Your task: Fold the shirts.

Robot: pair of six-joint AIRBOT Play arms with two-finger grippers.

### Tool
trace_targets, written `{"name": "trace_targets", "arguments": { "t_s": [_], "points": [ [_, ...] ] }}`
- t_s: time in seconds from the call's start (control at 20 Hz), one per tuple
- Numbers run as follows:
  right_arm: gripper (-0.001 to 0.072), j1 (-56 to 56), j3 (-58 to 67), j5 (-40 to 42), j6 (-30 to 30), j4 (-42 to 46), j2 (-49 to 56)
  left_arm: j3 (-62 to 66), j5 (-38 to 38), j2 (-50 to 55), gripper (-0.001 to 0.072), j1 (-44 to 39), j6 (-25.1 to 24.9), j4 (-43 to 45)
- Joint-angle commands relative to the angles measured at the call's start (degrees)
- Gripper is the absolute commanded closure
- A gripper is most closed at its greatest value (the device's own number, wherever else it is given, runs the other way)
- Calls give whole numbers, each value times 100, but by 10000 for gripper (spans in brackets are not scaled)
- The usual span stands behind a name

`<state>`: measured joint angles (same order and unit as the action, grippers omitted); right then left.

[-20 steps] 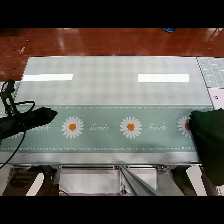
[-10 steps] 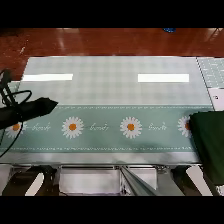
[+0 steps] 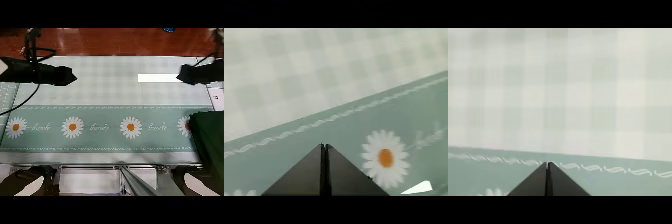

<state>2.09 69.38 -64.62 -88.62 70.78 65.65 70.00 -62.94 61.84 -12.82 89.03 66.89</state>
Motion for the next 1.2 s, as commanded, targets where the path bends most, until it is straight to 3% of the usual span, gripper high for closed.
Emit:
{"name": "trace_targets", "arguments": {
  "t_s": [0.0,0.25,1.15],
  "points": [
    [675,-1064,4,-173,-782,1585,748,162,-271,400,691,-264,1421,2516],
    [675,-1012,4,-424,-949,1974,841,-723,-201,452,691,-291,1414,2461],
    [675,-1012,4,-442,-911,1978,835,-723,-356,463,691,-291,1416,2461]
  ]
}}
